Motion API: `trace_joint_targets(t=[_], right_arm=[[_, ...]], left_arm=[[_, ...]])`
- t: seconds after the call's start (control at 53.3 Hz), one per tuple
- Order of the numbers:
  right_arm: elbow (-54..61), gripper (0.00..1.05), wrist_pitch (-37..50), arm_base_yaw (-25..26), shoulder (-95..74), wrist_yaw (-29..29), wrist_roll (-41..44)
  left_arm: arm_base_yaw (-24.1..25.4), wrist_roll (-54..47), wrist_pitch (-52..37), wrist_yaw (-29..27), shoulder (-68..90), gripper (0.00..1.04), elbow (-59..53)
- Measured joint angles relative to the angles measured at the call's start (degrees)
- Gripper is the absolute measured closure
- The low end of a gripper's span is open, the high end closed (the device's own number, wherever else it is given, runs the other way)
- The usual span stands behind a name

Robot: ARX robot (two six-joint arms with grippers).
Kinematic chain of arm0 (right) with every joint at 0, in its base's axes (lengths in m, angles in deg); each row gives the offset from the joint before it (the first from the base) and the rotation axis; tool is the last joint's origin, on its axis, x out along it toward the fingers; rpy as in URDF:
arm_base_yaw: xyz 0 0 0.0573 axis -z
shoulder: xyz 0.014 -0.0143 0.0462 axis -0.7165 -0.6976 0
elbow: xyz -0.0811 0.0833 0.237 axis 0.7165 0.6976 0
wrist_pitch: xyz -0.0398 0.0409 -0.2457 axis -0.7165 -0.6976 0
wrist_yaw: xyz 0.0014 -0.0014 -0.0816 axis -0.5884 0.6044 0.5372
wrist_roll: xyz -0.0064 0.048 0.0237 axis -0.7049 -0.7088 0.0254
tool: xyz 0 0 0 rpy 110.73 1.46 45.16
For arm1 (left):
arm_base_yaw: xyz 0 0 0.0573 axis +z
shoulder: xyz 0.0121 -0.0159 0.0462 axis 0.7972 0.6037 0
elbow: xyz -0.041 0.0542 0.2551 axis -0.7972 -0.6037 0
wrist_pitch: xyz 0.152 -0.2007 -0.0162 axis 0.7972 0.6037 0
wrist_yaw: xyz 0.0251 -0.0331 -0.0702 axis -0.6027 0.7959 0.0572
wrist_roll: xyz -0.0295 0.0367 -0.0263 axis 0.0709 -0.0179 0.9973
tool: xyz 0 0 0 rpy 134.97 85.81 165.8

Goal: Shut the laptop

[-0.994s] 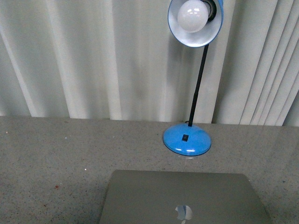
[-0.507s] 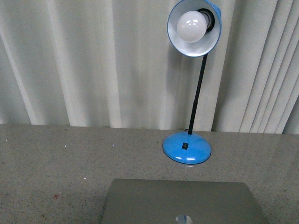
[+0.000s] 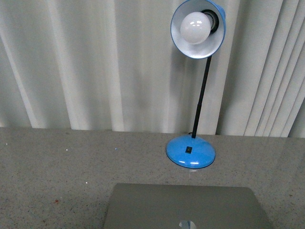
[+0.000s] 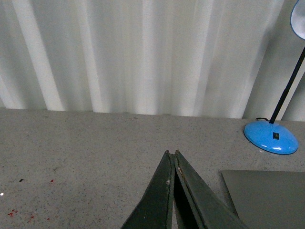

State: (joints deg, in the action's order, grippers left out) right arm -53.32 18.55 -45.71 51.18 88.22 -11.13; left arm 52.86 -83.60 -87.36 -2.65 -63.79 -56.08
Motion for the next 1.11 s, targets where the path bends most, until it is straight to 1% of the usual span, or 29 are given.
trace_joint_targets(t=[0.113,0.15,0.206,0.244,0.319,0.375,0.582,0.6,0.619,0.657,0.675,0.694,0.769,0.788,0.807,0.844,0.863,0.901,0.919,0.938,1.032,1.107], right_arm=[[0.0,1.02,-1.4,0.0,1.4,0.0,0.0],[0.0,1.02,-1.9,0.0,1.9,0.0,0.0],[0.0,1.02,-2.6,0.0,2.6,0.0,0.0],[0.0,1.02,-5.3,0.0,4.9,0.0,0.0],[0.0,1.02,-12.1,0.0,9.9,-0.1,0.0],[0.0,1.02,-12.5,0.0,12.4,0.0,0.0],[0.0,1.02,-12.9,0.0,12.4,0.0,0.0],[0.0,1.0,-12.9,0.0,12.4,0.0,0.0],[0.0,0.97,-12.9,0.0,12.4,0.0,0.0],[0.0,0.89,-12.9,0.0,12.5,0.0,0.0],[0.0,0.83,-12.9,0.0,12.5,0.0,0.0],[0.0,0.82,-12.9,0.0,12.5,0.0,0.0],[0.0,0.67,-12.9,0.0,12.5,0.0,0.0],[0.0,0.64,-12.9,0.0,12.5,0.0,0.0],[0.0,0.59,-12.9,0.0,12.5,0.0,0.0],[0.0,0.53,-12.9,0.0,12.5,0.0,0.0],[0.0,0.48,-12.9,0.0,12.5,0.0,0.0],[0.0,0.39,-12.9,0.0,12.5,0.0,0.0],[0.0,0.36,-12.9,0.0,12.5,0.0,0.0],[0.0,0.34,-12.9,0.0,12.5,0.0,0.0],[0.0,0.18,-12.9,0.0,12.5,0.0,0.0],[0.0,0.06,-12.9,0.0,12.5,0.0,0.0]], left_arm=[[0.0,0.0,1.3,0.0,-1.3,1.01,0.0],[0.0,0.0,3.3,0.0,-3.1,1.01,0.0],[0.0,0.0,9.8,0.0,-7.7,1.01,0.0],[0.0,0.0,11.0,0.0,-9.2,1.01,0.0],[0.0,0.0,11.2,0.0,-11.1,1.01,0.0],[0.0,0.0,11.5,0.0,-11.0,1.01,0.0],[0.0,0.0,11.5,0.0,-11.1,1.01,0.0],[0.0,0.1,11.5,0.0,-11.1,1.01,0.0],[0.0,0.1,11.5,0.0,-11.1,0.98,0.0],[0.0,0.1,11.5,0.0,-11.1,0.88,0.0],[0.0,0.1,11.5,0.0,-11.1,0.84,0.0],[0.0,0.1,11.5,0.0,-11.1,0.81,0.0],[0.0,0.1,11.5,0.0,-11.1,0.68,0.0],[0.0,0.1,11.5,0.0,-11.1,0.63,0.0],[0.0,0.1,11.5,0.0,-11.1,0.59,0.0],[0.0,0.1,11.5,0.0,-11.1,0.52,0.0],[0.0,0.1,11.5,0.0,-11.1,0.48,0.0],[0.0,0.1,11.5,0.0,-11.1,0.38,0.0],[0.0,0.1,11.5,0.0,-11.1,0.36,0.0],[0.0,0.1,11.5,0.0,-11.1,0.32,0.0],[0.0,0.1,11.5,0.0,-11.1,0.16,0.0],[0.0,0.0,11.5,0.0,-11.1,0.05,0.0]])
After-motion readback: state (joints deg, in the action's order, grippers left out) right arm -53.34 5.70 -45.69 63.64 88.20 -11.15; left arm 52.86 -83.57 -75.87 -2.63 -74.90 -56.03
